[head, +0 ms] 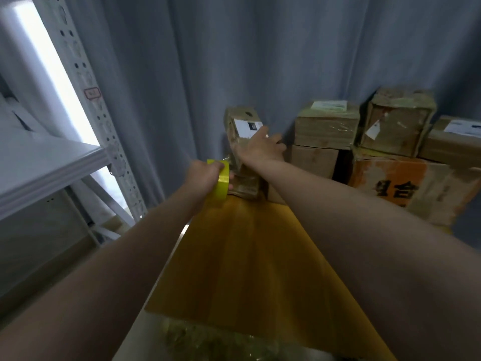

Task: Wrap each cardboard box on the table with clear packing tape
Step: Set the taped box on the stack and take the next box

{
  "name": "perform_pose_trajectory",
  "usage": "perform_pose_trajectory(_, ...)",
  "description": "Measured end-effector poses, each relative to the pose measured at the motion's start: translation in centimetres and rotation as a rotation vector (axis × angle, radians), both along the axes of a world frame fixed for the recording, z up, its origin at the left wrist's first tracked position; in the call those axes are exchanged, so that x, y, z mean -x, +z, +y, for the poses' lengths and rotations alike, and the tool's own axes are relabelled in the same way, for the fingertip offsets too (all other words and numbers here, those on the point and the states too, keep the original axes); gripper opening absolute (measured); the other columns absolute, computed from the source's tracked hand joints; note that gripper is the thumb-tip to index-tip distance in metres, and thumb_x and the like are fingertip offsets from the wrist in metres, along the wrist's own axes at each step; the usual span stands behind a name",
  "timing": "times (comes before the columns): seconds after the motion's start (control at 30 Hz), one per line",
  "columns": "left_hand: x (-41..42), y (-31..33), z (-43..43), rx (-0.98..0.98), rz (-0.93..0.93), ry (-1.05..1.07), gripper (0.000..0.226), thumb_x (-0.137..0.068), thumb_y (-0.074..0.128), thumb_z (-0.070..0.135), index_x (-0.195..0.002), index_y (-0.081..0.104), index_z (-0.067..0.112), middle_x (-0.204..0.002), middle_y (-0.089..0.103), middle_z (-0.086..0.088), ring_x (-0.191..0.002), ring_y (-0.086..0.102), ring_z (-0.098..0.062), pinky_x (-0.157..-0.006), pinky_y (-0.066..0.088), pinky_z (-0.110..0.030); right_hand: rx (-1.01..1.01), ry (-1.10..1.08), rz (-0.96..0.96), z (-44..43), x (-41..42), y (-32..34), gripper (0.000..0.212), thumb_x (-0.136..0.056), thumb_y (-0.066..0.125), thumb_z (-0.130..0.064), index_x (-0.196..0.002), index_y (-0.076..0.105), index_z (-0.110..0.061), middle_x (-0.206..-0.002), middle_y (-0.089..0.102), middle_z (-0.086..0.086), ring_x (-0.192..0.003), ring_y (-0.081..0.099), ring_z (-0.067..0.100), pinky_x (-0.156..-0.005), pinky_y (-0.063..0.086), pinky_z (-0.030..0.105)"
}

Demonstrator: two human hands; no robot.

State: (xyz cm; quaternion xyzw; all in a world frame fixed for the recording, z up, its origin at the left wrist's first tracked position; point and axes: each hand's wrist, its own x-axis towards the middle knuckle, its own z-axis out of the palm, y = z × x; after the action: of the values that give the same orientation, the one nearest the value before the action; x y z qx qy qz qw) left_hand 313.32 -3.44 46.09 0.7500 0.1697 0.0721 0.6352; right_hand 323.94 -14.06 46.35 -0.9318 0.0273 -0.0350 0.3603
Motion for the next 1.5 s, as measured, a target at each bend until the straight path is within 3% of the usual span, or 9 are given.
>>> perform_pose_trajectory(0.1,-0.5,-0.3,-0.4,-0.007,-0.031,0.021,0.025,-0.103,0.051,0.014,-0.109,0.065,-0.005,-0.089,0.076,-0.016,-0.06,0.069,-0.024,-0.057,0.058,-0.03,0.137,0.023,0.109,0.3,0.4,-0.6,0.094,-0.091,0.046,-0.076,-0.161,0.015,-0.023,-0.155,0.023,0.018,-0.139,0.027,0.042,-0.11,0.038,0.055)
perform_pose_trajectory(0.23,-0.6,0.2,-1.7,-0.084,-0.177,0.172,0.031,-0.106,0.047,0.023,-0.091,0.062,0.001,-0.068,0.065,-0.006,-0.04,0.06,-0.004,-0.047,0.051,-0.016,0.382,0.152,-0.032,-1.7,3.1,1.5,0.086,-0.094,0.039,-0.077,-0.161,0.021,-0.025,-0.165,0.015,0.008,-0.142,0.03,0.044,-0.107,0.039,0.055)
perform_pose_trajectory(0.4,-1.0,1.6,-3.4,-0.066,-0.327,0.176,0.045,-0.089,0.046,0.039,-0.106,0.067,0.002,-0.072,0.075,-0.006,-0.06,0.073,-0.025,-0.075,0.063,-0.049,0.598,0.082,-0.498,-7.5,4.3,5.8,0.064,-0.096,0.053,-0.061,-0.148,0.042,-0.025,-0.157,0.032,0.01,-0.141,0.032,0.044,-0.106,0.038,0.055)
perform_pose_trajectory(0.6,-0.3,4.0,-6.9,-0.071,-0.308,0.051,0.025,-0.103,0.046,0.021,-0.093,0.068,0.015,-0.081,0.077,-0.006,-0.052,0.07,-0.015,-0.052,0.057,-0.025,0.637,-0.089,-0.192,-12.0,1.0,7.0,0.084,-0.087,0.052,-0.079,-0.155,0.038,-0.031,-0.17,0.009,0.006,-0.151,0.007,0.051,-0.108,0.018,0.083)
perform_pose_trajectory(0.73,-0.1,4.1,-8.4,-0.015,-0.28,-0.011,0.023,-0.106,0.045,0.018,-0.098,0.064,0.009,-0.08,0.073,-0.011,-0.05,0.065,-0.018,-0.048,0.054,-0.023,0.544,-0.145,-0.162,-11.8,-0.2,6.4,0.096,-0.083,0.057,-0.08,-0.157,0.029,-0.024,-0.165,0.016,0.01,-0.145,0.02,0.053,-0.106,0.032,0.073)
perform_pose_trajectory(0.97,0.9,3.8,-9.3,0.004,-0.239,-0.068,0.025,-0.107,0.046,0.024,-0.108,0.064,0.008,-0.09,0.076,-0.018,-0.067,0.07,-0.029,-0.072,0.062,-0.045,0.478,-0.11,-0.639,-14.3,2.2,5.9,0.048,-0.077,0.062,-0.06,-0.109,0.057,-0.024,-0.125,0.047,0.001,-0.117,0.044,0.032,-0.086,0.038,0.053)
perform_pose_trajectory(1.23,6.0,5.4,-10.4,0.024,-0.234,-0.081,0.021,-0.107,0.047,0.024,-0.103,0.063,0.011,-0.081,0.075,-0.013,-0.064,0.07,-0.029,-0.073,0.059,-0.044,-0.289,0.216,-0.935,-18.2,11.1,5.9,0.033,-0.079,0.071,-0.043,-0.103,0.054,-0.028,-0.11,0.056,-0.014,-0.109,0.049,0.016,-0.092,0.048,0.045)
perform_pose_trajectory(1.37,9.7,6.5,-10.3,-0.039,-0.279,-0.083,0.019,-0.106,0.048,0.02,-0.099,0.063,0.012,-0.083,0.075,-0.012,-0.062,0.07,-0.024,-0.068,0.059,-0.035,-0.761,0.088,-0.632,-18.9,15.1,6.3,0.019,-0.093,0.065,-0.034,-0.103,0.061,-0.019,-0.103,0.062,0.0,-0.097,0.059,0.014,-0.085,0.049,0.036)
perform_pose_trajectory(1.5,13.0,8.5,-9.4,-0.048,-0.382,-0.032,0.01,-0.103,0.052,0.015,-0.101,0.058,0.008,-0.08,0.074,-0.013,-0.054,0.068,-0.024,-0.051,0.056,-0.028,-1.183,-0.043,-0.08,-20.1,18.6,6.3,0.044,-0.097,0.051,-0.058,-0.116,0.07,-0.024,-0.113,0.071,0.005,-0.106,0.065,0.026,-0.093,0.054,0.054)
